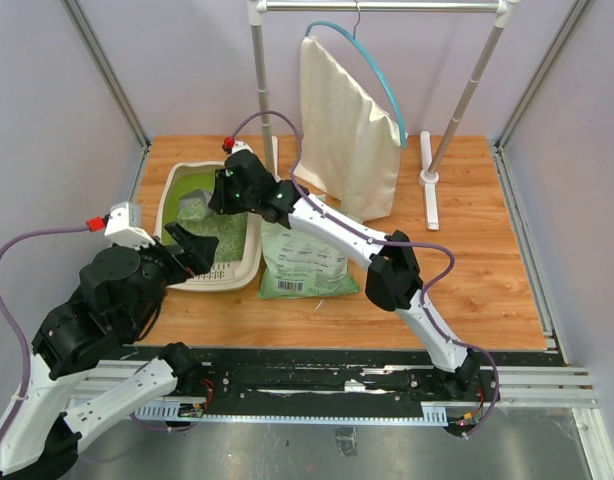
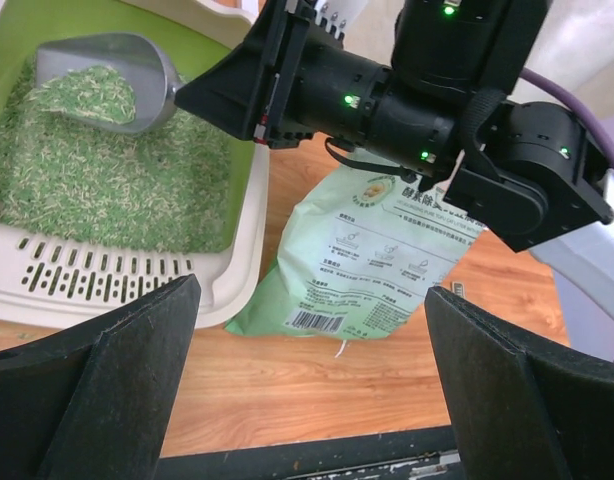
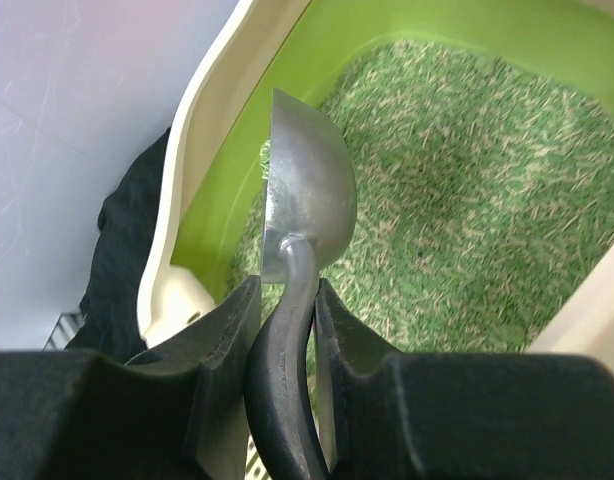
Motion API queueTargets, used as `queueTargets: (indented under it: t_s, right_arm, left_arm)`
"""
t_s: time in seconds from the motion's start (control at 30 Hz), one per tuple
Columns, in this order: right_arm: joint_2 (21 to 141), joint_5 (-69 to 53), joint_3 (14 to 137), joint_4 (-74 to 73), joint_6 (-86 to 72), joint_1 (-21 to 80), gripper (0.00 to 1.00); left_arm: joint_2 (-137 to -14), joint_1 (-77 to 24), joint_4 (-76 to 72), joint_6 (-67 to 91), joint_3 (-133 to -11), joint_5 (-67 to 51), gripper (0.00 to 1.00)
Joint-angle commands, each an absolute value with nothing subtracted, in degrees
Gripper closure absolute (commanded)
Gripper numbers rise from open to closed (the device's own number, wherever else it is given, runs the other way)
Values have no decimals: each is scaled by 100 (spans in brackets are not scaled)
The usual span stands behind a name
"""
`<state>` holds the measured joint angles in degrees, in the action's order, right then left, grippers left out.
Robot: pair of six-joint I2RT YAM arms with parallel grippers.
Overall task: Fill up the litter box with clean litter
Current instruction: Pour the cat litter into the litter box.
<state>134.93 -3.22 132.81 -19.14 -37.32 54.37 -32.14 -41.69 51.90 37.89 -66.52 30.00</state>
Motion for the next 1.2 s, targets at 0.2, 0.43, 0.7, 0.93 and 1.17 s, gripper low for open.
queueTargets:
  t_s: [0.2,0.43,0.7,0.93,1.17]
  right_arm:
    - [13885,913,14045,-1287,-3237,5232,99]
    - [13841,1229,14055,-1304,-2680,5168,99]
    - [13420,1336,13484,-1487,-2312,5260,99]
    - [12939,1589,13222,-1766,-1799,5452,99]
    - [12315,1402,12548,-1971,-1631,5629,99]
  left_arm:
    - [-3331,-4140,4923,3691,-6631,3089,0]
    - [-3331,-4140,4870,3700,-6570,3054,0]
    - [-3314,-4142,4876,3748,-6581,2972,0]
    - [-3318,-4145,4904,3821,-6606,2878,0]
    - [-3284,-4140,4946,3872,-6631,2853,0]
